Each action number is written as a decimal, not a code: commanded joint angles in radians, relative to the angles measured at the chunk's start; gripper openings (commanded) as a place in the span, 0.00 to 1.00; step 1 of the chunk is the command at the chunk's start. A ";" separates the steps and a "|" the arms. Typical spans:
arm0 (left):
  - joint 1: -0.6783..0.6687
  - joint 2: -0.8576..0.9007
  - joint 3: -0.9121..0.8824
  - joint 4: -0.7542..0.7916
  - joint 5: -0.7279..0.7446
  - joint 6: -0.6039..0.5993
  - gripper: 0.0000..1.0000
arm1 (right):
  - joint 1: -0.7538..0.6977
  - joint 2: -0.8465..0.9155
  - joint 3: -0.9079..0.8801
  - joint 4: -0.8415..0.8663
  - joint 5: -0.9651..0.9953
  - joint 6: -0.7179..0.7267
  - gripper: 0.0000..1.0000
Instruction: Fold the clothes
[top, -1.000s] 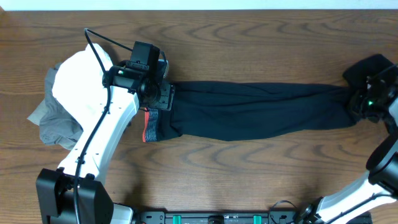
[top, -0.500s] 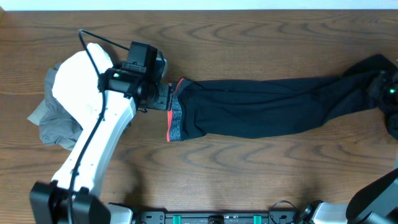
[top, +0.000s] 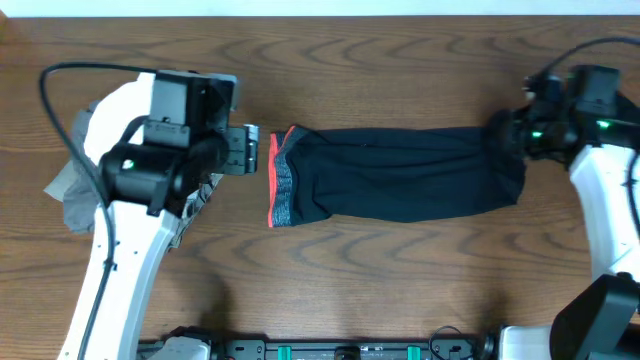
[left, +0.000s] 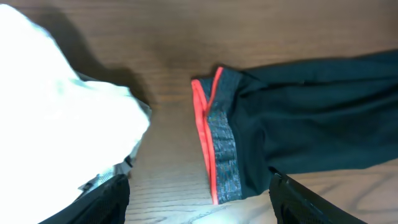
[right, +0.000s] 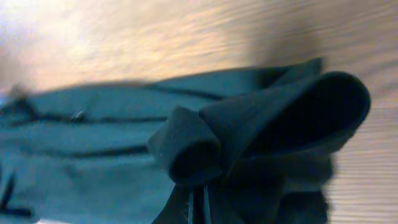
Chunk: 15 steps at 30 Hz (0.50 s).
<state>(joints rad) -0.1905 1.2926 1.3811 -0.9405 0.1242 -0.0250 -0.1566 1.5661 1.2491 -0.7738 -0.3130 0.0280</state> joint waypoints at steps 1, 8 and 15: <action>0.023 -0.023 0.018 -0.006 -0.005 0.006 0.74 | 0.099 -0.006 0.000 -0.014 0.026 0.013 0.01; 0.055 -0.025 0.018 -0.024 -0.005 0.006 0.74 | 0.319 -0.002 -0.017 -0.005 0.024 0.013 0.01; 0.063 -0.025 0.018 -0.024 -0.005 0.006 0.74 | 0.512 0.021 -0.017 0.086 0.025 0.106 0.01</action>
<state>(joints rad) -0.1326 1.2736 1.3811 -0.9627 0.1242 -0.0250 0.2981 1.5677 1.2388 -0.7044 -0.2810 0.0727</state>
